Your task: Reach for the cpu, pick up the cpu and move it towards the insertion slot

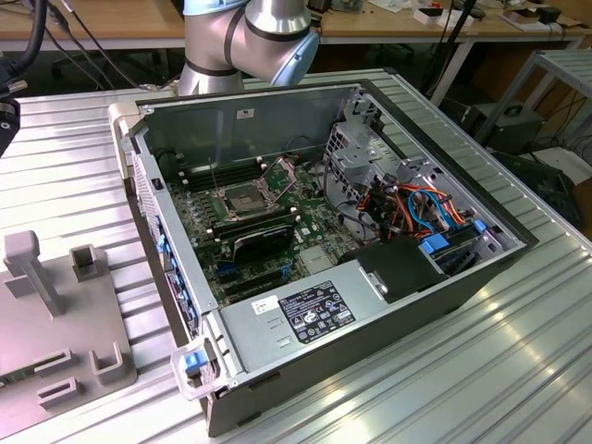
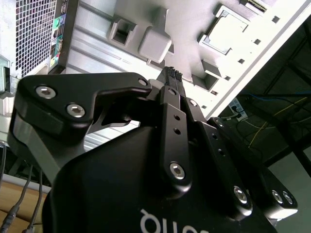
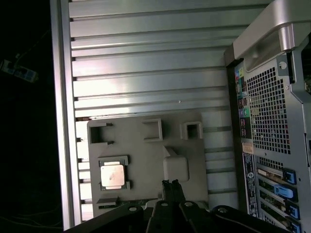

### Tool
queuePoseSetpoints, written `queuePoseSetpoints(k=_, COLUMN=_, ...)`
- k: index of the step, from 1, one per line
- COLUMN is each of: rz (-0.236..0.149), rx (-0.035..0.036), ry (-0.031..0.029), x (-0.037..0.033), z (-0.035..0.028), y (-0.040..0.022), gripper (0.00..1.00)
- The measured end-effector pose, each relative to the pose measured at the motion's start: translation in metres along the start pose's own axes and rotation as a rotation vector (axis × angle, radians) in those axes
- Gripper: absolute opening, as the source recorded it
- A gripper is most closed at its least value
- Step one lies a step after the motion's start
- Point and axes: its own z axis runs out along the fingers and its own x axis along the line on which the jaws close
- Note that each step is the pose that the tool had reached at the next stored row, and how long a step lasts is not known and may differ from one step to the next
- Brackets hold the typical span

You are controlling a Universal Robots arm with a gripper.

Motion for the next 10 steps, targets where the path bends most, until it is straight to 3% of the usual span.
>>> queuePoseSetpoints(k=10, rz=0.0, rx=0.0, ry=0.0, x=0.0042, z=-0.0002, y=-0.0016, gripper=0.11)
